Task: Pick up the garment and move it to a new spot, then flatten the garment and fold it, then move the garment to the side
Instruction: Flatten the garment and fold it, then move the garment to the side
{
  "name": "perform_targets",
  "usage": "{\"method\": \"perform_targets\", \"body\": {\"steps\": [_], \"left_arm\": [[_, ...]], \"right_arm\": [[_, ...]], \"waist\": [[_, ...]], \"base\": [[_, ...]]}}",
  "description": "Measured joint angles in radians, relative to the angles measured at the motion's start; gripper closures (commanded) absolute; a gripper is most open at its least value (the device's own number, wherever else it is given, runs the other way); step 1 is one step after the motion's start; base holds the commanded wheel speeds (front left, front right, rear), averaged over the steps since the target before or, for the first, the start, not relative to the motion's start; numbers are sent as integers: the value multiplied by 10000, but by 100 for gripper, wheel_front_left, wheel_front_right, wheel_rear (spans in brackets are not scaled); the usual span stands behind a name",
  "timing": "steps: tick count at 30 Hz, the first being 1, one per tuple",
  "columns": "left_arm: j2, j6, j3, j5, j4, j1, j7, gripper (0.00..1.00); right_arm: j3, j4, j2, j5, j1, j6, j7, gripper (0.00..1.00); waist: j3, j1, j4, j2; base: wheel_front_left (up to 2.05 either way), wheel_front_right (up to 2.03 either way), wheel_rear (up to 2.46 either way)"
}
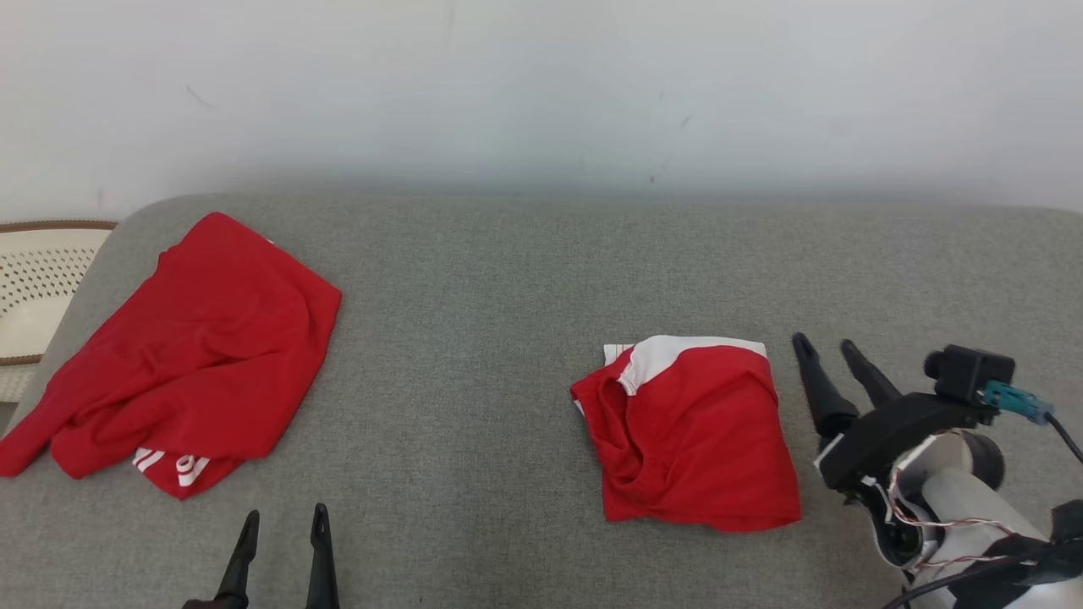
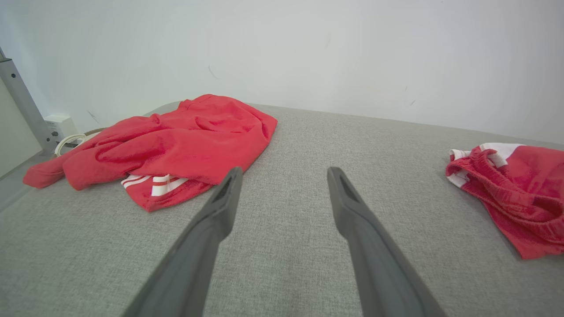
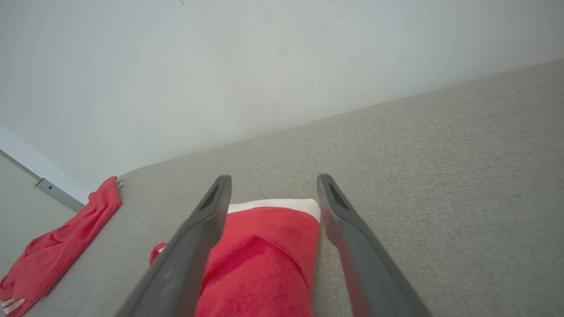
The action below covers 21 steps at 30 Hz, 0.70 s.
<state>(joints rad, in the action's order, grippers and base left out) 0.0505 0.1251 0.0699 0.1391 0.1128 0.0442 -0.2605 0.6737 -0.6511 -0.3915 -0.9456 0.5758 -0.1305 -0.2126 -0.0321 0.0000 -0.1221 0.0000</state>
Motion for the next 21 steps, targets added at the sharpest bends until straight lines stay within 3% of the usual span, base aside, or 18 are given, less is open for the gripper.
{"method": "perform_targets", "body": {"steps": [6,21], "left_arm": [[0,50,-113,-105,-153,-74,0,0],[-2,54,-12,-151,-222,-9,0,0]], "right_arm": [[-259,-399,12,194,-236,0,399,0],[35,-1856,832,-267,40,0,1333,0]], "waist": [[18,0,56,0],[-294,0,-129,0]], "base": [[0,0,0],[0,0,0]]}}
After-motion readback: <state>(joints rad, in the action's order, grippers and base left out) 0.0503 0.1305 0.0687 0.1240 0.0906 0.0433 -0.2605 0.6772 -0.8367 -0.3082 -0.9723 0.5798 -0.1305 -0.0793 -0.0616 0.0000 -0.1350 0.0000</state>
